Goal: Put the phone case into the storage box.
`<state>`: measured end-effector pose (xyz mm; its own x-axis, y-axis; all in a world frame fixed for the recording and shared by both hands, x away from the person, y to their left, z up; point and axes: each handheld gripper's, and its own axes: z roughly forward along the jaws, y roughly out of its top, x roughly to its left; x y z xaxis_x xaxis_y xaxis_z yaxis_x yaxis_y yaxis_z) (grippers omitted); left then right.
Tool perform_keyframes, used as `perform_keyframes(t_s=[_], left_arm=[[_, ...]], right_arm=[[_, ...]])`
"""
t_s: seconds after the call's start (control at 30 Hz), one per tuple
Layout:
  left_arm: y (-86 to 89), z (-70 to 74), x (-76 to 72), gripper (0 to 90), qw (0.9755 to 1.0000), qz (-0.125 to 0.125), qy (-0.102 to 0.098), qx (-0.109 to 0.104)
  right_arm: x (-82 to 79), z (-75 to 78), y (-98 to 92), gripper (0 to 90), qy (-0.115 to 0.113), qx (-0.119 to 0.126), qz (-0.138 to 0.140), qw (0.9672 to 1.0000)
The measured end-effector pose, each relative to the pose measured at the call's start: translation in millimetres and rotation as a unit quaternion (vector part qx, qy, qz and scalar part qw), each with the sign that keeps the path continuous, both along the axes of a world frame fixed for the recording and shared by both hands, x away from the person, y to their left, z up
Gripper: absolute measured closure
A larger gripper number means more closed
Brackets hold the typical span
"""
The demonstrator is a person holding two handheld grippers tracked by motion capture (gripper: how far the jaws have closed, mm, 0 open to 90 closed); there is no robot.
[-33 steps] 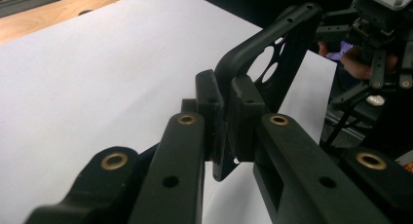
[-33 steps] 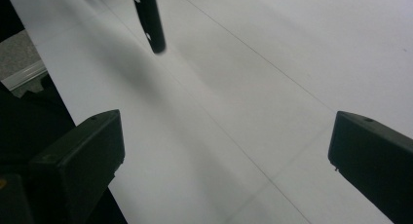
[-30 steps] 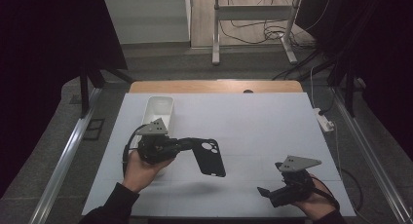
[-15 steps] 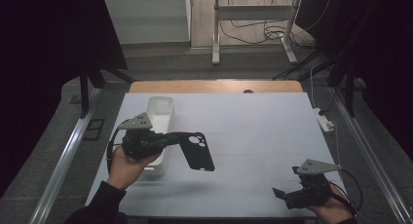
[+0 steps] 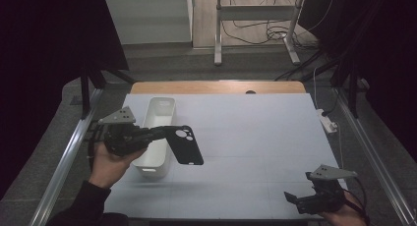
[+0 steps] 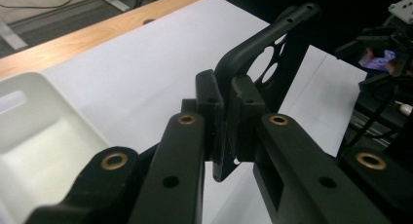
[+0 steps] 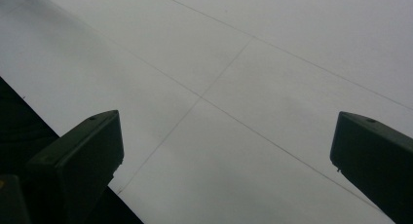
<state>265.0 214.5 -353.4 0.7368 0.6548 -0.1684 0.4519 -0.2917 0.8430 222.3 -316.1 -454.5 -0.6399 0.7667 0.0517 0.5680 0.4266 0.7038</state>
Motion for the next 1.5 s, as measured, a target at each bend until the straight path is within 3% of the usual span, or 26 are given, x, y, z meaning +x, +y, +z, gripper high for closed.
perform_keyframes(t_s=[0.4, 0.8, 1.13, 1.5], left_arm=[[28.4, 8.5, -2.9, 84.0, 0.9994, 0.033, -0.005, 0.013], [59.7, 13.8, -7.1, 84.0, 0.9972, 0.07, -0.008, 0.025], [82.6, 4.1, -5.2, 84.0, 0.995, 0.098, 0.001, 0.02], [87.8, -9.0, 2.9, 84.0, 0.9933, 0.112, 0.009, 0.03]], right_arm=[[-3.2, -0.2, -4.6, 0.0, 0.002, 0.001, -0.014, 0.9999], [-3.1, -0.3, -5.5, 0.0, 0.003, 0.002, -0.02, 0.9998], [-2.8, -0.6, -4.6, 0.0, 0.01, 0.001, -0.018, 0.9998], [-2.4, -0.9, -4.4, 0.0, 0.011, -0.001, -0.017, 0.9998]])
